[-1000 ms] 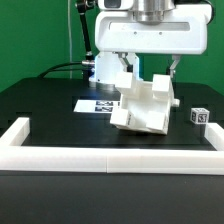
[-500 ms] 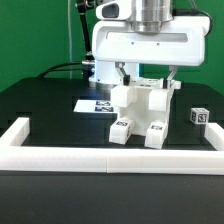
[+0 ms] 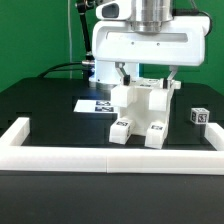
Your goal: Assemble chair
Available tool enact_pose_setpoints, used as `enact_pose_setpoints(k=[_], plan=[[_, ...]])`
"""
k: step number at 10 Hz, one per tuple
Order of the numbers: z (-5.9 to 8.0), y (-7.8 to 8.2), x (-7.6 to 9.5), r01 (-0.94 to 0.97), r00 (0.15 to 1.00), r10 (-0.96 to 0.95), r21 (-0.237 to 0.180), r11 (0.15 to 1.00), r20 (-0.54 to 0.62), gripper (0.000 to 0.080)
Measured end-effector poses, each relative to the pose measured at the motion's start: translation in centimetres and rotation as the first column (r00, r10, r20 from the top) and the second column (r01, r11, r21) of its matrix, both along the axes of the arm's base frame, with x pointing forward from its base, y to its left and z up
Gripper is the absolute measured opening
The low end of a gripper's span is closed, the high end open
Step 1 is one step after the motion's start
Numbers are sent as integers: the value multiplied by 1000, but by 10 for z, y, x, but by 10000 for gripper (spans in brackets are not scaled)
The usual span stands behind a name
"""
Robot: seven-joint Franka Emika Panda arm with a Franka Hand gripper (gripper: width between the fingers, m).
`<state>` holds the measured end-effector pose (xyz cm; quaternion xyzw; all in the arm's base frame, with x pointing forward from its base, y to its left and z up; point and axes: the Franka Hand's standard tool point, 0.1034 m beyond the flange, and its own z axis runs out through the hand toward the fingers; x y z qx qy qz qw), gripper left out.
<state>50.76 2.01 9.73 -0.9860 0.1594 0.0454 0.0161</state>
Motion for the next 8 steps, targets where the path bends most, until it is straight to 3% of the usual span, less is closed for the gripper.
enact_pose_setpoints(k=[8], plan=[[1,0,2,1,1000,-1,-1,1000,8,649]])
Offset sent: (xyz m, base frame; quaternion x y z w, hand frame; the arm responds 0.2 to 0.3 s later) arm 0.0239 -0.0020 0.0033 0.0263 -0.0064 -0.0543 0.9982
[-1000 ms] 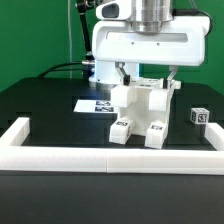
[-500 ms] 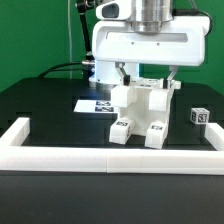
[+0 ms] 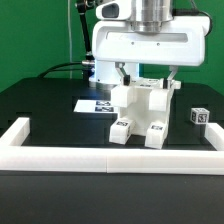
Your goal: Assemble chair
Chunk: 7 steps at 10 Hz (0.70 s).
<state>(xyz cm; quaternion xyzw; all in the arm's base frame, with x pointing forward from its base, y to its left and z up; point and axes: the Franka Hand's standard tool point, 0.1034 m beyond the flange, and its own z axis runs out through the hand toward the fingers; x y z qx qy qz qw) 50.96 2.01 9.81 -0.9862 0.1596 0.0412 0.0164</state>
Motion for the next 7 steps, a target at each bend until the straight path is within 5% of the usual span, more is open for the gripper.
enact_pose_setpoints(k=[7], plan=[[-1,-7,7,-31,999,31,-7,1000,33,649]])
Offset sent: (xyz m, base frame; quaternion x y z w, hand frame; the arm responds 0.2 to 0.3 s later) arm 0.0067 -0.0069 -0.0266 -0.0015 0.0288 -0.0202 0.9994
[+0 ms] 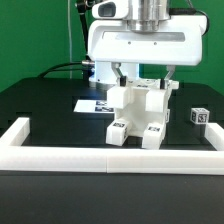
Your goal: Assemble chair
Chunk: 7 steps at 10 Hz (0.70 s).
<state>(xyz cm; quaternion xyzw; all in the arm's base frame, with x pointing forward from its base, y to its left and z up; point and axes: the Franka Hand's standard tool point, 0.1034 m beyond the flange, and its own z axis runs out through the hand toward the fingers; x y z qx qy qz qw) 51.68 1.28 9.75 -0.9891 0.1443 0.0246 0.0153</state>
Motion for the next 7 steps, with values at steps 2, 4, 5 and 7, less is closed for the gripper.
enact_pose_setpoints(k=[2,4,5,7], plan=[[0,0,0,0,1000,0,0,1000,0,649],[0,0,0,0,1000,0,0,1000,0,649],[0,0,0,0,1000,0,0,1000,0,649],[1,-1,3,-1,1000,1,-2,1000,14,649]])
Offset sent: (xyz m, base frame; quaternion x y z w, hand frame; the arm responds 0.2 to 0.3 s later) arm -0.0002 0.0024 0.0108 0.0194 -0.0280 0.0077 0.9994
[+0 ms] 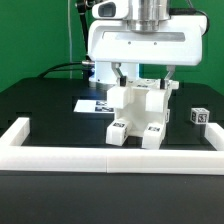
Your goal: Assemble chair
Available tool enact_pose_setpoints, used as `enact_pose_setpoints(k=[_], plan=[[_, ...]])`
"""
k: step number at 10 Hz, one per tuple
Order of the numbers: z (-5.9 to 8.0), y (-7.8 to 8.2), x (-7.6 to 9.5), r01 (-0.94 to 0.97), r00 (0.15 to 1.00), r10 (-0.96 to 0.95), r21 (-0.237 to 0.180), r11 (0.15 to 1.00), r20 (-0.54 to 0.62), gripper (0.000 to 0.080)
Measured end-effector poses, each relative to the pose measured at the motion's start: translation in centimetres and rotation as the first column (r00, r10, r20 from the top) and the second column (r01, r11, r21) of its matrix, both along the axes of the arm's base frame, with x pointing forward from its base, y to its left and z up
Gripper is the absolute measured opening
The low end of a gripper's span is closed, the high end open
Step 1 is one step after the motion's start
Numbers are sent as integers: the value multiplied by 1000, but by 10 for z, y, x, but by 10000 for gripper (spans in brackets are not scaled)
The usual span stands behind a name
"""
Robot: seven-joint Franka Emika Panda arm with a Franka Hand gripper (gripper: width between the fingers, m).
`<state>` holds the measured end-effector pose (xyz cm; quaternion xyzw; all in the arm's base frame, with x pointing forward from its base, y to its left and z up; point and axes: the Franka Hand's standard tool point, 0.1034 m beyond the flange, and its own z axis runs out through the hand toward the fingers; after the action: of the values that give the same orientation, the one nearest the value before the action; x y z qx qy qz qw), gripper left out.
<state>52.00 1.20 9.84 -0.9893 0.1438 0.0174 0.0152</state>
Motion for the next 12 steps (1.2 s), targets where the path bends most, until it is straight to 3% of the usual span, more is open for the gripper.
enact_pose_setpoints(k=[2,9,12], plan=[[0,-1,0,-7,1000,7,0,1000,1,649],[0,-51,37,-110,991,112,-39,993,67,649],[9,-45,43,-108,991,111,-34,994,70,649]])
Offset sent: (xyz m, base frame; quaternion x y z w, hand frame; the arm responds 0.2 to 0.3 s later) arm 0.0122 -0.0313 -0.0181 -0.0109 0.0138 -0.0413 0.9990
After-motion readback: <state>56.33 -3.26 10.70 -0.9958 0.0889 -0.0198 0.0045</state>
